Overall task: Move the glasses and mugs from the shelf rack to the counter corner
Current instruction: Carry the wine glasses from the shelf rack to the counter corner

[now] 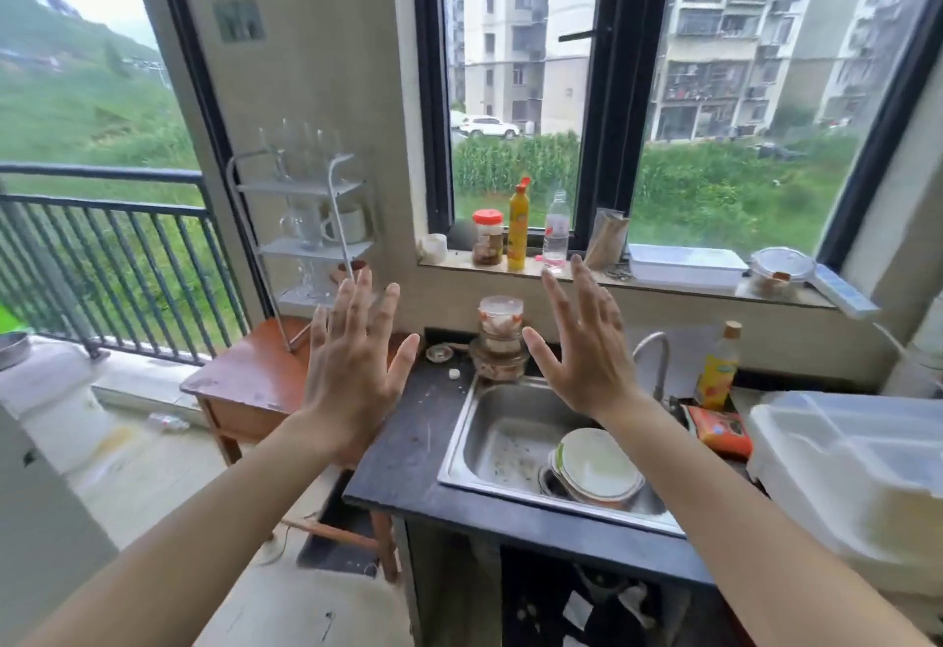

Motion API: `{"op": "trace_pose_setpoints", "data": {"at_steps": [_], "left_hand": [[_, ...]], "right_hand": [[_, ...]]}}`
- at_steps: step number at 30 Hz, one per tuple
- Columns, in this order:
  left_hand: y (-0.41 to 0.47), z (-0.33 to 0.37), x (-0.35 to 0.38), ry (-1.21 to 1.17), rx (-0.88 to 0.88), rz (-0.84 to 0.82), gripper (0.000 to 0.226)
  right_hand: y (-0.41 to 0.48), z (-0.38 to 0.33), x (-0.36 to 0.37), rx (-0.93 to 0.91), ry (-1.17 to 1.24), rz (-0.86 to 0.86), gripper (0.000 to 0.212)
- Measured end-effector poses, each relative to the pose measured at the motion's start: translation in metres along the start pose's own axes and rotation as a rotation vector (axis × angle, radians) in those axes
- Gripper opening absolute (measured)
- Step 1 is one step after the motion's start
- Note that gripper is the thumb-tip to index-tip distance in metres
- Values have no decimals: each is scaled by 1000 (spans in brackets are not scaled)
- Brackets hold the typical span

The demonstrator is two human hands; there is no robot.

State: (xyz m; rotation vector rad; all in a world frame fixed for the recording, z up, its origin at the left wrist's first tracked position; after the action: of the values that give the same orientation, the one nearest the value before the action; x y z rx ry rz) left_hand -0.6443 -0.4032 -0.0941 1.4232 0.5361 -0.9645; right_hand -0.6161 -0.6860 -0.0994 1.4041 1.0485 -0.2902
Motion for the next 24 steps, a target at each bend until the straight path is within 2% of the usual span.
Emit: {"op": "trace_pose_setpoints", "data": {"at_steps": [9,16,24], "left_hand": [[116,-107,3,131,-175,66,71],[155,-200,1,172,-310,113,72],[220,-328,48,8,-325,191,76]], "right_hand": [[179,-23,120,-148,185,-6,74],[272,-83,209,-210,273,-57,77],[350,-138,301,-224,241,-70,76]]}}
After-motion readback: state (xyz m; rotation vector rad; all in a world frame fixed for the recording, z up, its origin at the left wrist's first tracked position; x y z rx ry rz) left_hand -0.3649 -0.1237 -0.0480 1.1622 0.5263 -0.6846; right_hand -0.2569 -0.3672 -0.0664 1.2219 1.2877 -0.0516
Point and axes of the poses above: each hand's wrist, its own y-axis towards the middle knuckle, its own x-axis out of the palm, z = x × y, the point moved 1 cm from there along y, towards the middle knuckle
